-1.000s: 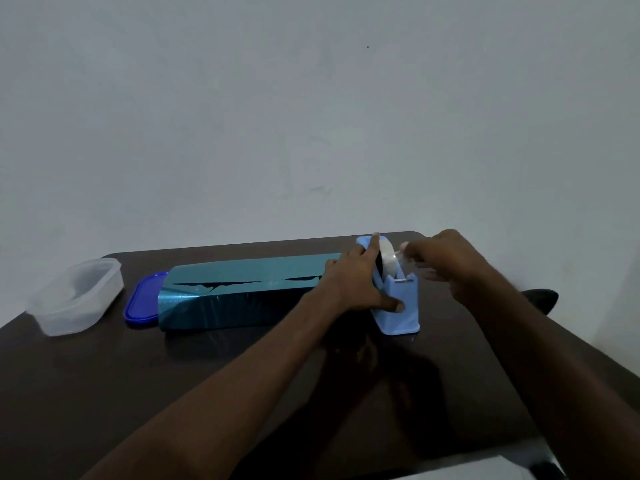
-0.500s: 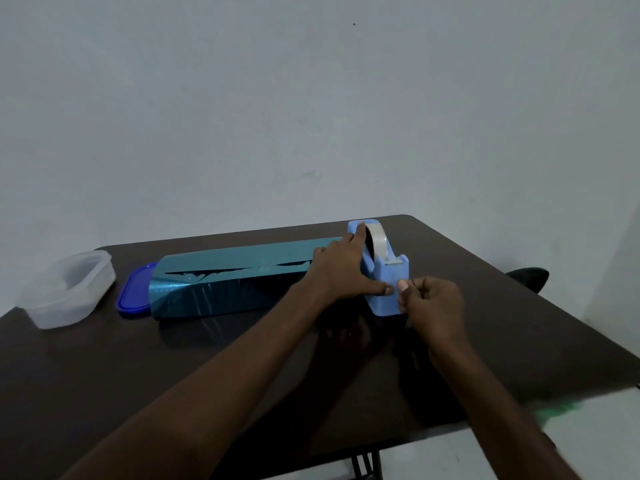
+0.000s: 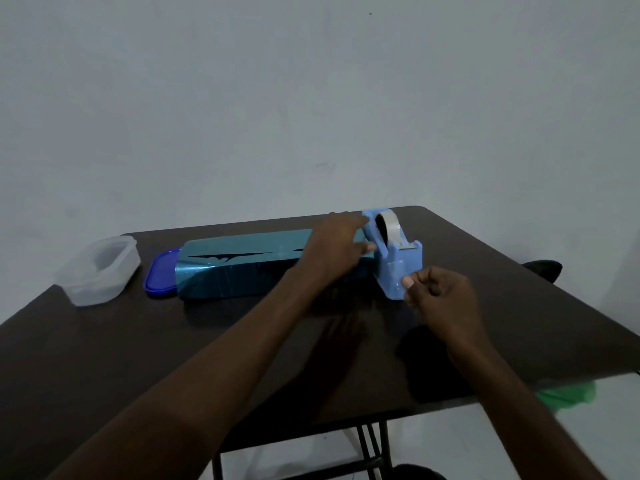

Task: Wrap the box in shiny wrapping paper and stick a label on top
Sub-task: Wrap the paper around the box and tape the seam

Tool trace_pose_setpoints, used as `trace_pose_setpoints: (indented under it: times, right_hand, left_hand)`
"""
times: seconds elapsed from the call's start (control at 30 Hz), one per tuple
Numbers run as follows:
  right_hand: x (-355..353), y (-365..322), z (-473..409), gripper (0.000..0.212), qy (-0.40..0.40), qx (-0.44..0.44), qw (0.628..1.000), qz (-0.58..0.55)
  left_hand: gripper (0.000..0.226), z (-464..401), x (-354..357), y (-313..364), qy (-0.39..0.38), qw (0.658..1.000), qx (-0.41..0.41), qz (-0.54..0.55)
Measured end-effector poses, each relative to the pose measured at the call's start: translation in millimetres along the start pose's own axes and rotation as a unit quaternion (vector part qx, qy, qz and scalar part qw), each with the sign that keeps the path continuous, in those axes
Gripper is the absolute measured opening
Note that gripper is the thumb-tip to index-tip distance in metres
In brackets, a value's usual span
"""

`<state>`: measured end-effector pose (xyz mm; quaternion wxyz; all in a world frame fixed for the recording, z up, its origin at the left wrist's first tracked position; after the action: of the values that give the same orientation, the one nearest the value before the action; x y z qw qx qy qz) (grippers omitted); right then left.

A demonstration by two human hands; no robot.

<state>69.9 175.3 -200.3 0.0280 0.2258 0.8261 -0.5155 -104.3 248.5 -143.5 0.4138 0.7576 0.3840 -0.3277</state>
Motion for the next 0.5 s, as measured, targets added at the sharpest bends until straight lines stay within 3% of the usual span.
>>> trace_pose_setpoints:
  times: [0.1,0.23,0.33,0.5]
  right_hand:
    - [3,-27,-12,0.026,-0.049,-0.066,0.997,-0.003]
    - [23,-63,-45,0.022,-0.166,-0.085,0.982,-0.034]
    - [52,-75,-76,0.019,-0.264,-0.066,0.962,-0.029]
    - [102,-84,-128,0.022,-0.408,-0.052,0.91,0.061]
  left_hand:
    - [0.025,2,-32,-29,0.029,0.998,-0.06,-0.006]
    - [0.041,25,-52,-75,-0.026,0.989,-0.125,-0.072]
    - [0.042,44,-44,-89,-0.059,0.986,-0.104,-0.118]
    - [0.039,52,-38,-86,-0.011,0.986,-0.068,-0.152]
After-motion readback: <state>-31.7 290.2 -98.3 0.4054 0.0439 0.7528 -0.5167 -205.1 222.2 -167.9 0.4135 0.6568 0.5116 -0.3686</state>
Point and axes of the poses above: each hand's wrist, its own z-axis away from the middle knuckle, its own x-axis out of the palm, y = z × x, the point moved 2 cm from there along -z, towards the middle knuckle, and after that the axes turned 7 degrees about -x, right-handed, at the moved point
